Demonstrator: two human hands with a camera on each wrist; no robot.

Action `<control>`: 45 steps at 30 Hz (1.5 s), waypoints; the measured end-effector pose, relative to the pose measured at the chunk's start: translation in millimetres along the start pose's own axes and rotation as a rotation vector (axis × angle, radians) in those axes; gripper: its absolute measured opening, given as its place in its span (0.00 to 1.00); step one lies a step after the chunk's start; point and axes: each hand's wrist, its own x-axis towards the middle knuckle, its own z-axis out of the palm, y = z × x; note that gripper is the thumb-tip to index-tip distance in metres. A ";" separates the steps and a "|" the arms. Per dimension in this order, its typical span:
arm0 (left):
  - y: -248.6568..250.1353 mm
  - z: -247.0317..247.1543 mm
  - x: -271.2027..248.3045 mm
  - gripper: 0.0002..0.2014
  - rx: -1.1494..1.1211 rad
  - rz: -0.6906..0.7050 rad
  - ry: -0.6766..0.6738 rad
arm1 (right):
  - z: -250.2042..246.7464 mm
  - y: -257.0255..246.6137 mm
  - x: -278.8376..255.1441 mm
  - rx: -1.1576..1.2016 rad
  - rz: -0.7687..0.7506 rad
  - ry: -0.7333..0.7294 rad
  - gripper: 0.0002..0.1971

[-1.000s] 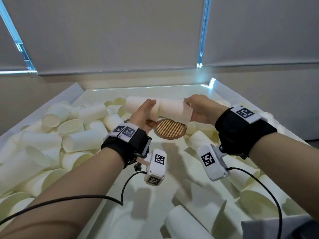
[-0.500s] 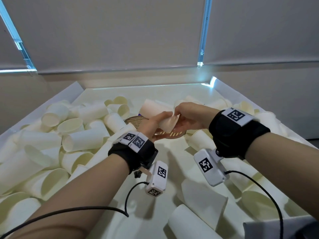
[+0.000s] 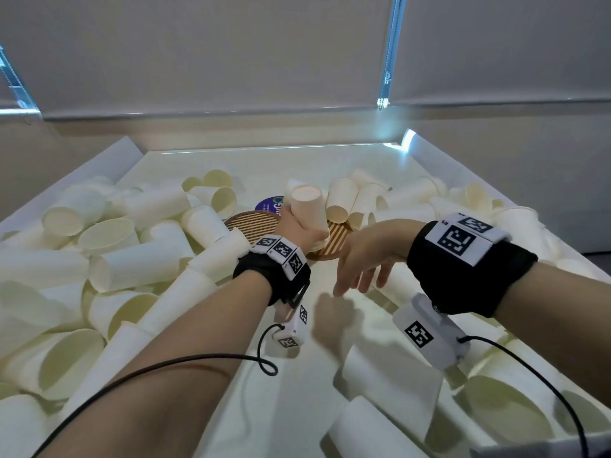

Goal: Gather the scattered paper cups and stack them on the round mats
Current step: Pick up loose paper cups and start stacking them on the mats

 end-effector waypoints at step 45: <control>4.0 -22.1 -125.5 0.16 0.721 -0.171 -1.012 | 49.8 18.2 4.0 -0.233 0.231 -0.431 0.40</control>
